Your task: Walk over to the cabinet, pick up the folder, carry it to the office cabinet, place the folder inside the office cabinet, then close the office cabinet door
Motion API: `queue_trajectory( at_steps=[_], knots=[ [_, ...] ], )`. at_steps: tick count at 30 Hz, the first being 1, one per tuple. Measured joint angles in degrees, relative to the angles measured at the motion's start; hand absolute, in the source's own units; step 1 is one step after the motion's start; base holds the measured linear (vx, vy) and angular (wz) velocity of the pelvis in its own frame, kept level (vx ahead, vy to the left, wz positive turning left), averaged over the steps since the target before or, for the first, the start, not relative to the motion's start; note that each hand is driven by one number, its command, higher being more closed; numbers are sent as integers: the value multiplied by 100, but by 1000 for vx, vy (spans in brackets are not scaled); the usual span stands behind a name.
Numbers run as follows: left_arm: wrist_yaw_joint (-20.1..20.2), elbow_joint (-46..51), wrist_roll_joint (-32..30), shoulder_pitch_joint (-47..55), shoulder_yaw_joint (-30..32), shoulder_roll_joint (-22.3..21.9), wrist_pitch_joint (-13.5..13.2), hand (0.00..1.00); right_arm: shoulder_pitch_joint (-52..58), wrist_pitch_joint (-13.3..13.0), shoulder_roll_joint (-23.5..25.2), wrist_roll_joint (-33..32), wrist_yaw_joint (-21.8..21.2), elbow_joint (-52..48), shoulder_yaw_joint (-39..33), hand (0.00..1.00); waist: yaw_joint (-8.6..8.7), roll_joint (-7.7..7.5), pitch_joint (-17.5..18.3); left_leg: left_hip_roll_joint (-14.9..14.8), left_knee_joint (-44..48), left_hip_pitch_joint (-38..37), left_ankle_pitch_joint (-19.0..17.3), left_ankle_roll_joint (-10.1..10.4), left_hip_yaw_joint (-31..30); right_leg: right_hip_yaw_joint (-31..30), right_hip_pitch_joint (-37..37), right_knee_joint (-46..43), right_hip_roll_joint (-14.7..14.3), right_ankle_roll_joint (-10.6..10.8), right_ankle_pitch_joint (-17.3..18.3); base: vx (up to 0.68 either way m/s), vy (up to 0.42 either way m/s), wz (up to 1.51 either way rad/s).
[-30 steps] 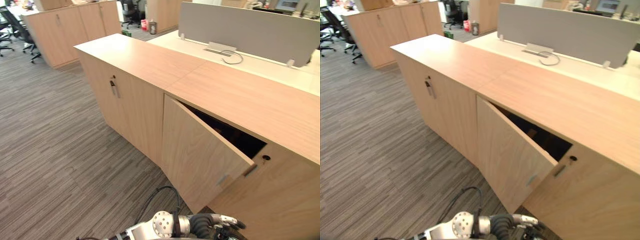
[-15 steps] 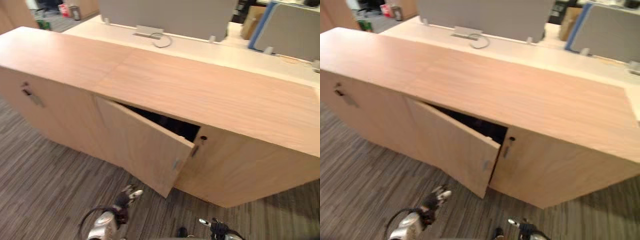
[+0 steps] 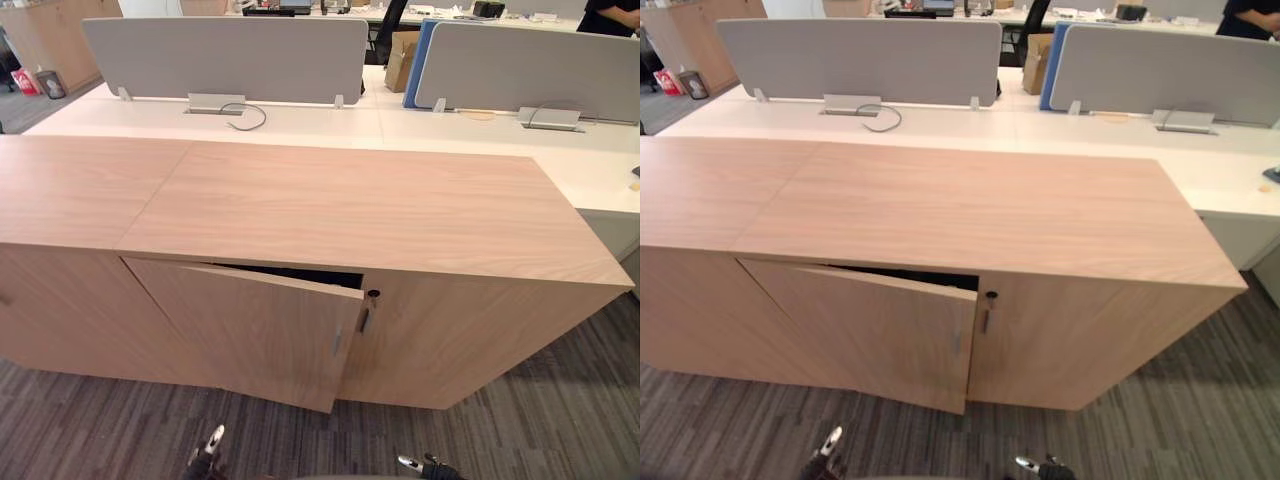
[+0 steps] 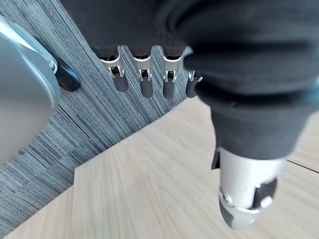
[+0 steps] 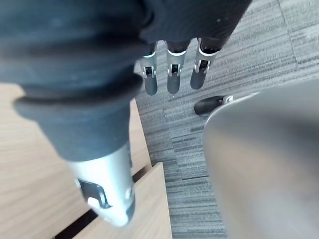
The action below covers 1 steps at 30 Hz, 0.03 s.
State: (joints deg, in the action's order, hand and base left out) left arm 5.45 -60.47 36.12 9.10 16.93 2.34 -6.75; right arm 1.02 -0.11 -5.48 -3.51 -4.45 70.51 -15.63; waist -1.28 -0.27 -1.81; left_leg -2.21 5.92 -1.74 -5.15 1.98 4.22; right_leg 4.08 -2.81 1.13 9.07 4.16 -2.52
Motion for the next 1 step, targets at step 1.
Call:
queue_trajectory(
  at_steps=[1],
  knots=[
    [0,-23,-23,23,-24,-12,0,0,2,-5,31,-11,5,0,0,0,-5,-4,-9,11,-96,-52,43,-13,1,4,-13,35,6,25,-10,66,25,6]
  ],
)
